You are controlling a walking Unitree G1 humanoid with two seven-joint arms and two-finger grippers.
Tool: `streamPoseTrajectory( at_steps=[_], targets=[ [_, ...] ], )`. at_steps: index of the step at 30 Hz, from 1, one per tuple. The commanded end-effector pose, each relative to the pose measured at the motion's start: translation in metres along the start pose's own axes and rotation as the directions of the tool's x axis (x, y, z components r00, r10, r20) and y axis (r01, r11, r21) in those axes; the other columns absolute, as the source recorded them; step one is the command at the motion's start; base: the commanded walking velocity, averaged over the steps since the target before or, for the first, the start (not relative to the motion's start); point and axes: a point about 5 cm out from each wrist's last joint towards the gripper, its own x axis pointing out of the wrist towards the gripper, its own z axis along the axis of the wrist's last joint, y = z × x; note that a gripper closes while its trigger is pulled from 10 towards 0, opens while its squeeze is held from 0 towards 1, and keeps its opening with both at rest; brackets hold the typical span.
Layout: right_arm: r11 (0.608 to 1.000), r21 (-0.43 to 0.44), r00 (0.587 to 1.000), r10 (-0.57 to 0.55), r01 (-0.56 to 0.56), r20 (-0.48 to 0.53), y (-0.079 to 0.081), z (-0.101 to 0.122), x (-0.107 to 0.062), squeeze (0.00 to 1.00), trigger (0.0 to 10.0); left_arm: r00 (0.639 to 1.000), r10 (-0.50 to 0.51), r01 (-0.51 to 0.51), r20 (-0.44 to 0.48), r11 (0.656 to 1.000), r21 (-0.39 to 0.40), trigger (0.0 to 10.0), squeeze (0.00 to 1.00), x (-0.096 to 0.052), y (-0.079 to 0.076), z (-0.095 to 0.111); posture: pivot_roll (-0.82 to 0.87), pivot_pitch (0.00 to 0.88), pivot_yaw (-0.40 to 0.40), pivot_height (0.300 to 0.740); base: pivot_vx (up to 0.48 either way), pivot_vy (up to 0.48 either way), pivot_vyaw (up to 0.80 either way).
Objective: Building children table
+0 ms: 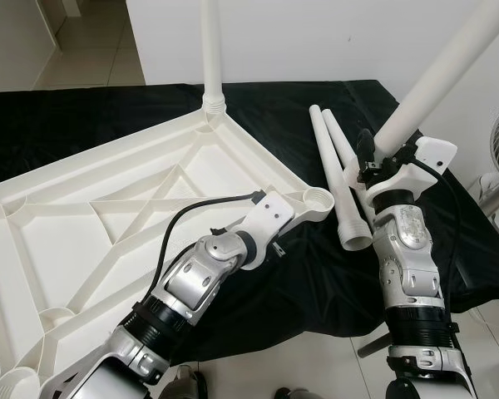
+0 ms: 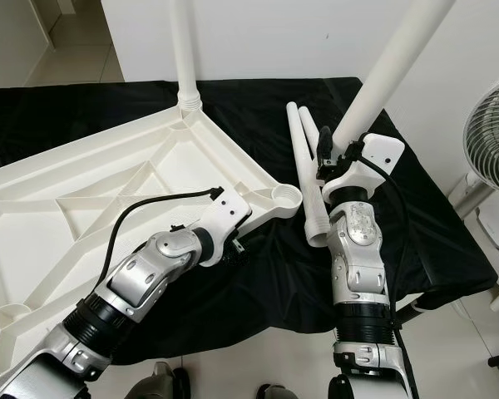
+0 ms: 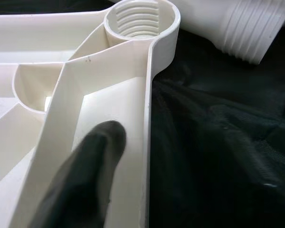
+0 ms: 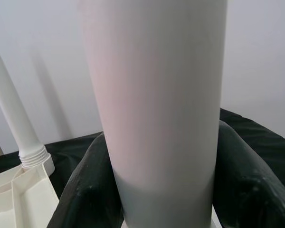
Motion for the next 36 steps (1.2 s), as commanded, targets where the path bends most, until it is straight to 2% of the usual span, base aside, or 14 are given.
streamPoseTrajectory(
  at_steps=[1, 11, 16, 19, 26, 30, 36],
  targets=[
    [1.000, -0.005, 1.000, -0.003, 0.003, 0.006, 0.000, 0.002, -0.002, 0.00, 10.0, 0.998, 0.010, -0.011, -0.064, 1.000, -0.015, 0.0, 0.00, 0.000, 0.000, -0.013, 0.03, 0.119, 0.050, 0.740, 0.000, 0.000, 0.00],
    [1.000, -0.009, 1.000, -0.004, 0.004, 0.003, 0.001, 0.001, -0.002, 0.00, 10.0, 0.994, -0.019, 0.025, -0.103, 0.998, 0.058, 0.0, 0.00, -0.013, 0.010, -0.015, 0.04, 0.120, 0.060, 0.740, 0.000, 0.000, 0.00],
    [1.000, -0.020, 1.000, -0.009, 0.009, 0.003, -0.001, 0.002, -0.001, 0.00, 10.0, 0.987, -0.073, 0.085, -0.145, 0.993, 0.078, 0.0, 0.00, -0.037, 0.016, -0.023, 0.06, 0.131, 0.064, 0.740, 0.000, 0.000, 0.00],
    [1.000, -0.021, 1.000, -0.010, 0.010, 0.000, -0.001, 0.001, -0.001, 0.00, 10.0, 0.985, -0.090, 0.102, -0.148, 0.992, 0.076, 0.0, 0.00, -0.043, 0.016, -0.024, 0.06, 0.134, 0.063, 0.740, 0.000, 0.000, 0.00],
    [1.000, -0.018, 1.000, 0.002, -0.002, -0.008, 0.001, -0.001, 0.001, 0.00, 10.0, 0.968, -0.168, 0.189, -0.185, 0.977, 0.098, 0.0, 0.00, -0.070, 0.011, -0.028, 0.08, 0.143, 0.048, 0.740, 0.000, 0.000, 0.00],
    [1.000, -0.020, 1.000, 0.012, -0.013, -0.010, 0.003, -0.001, 0.002, 0.00, 10.0, 0.963, -0.207, 0.224, -0.171, 0.971, 0.088, 0.0, 0.00, -0.078, 0.006, -0.023, 0.08, 0.143, 0.047, 0.740, 0.000, 0.000, 0.00],
    [0.999, -0.022, 0.999, 0.029, -0.029, -0.014, 0.005, -0.002, 0.005, 0.00, 10.0, 0.959, -0.259, 0.266, -0.117, 0.963, 0.048, 0.0, 0.00, -0.080, -0.005, -0.012, 0.09, 0.144, 0.032, 0.740, 0.000, 0.000, 0.00]
  ],
)
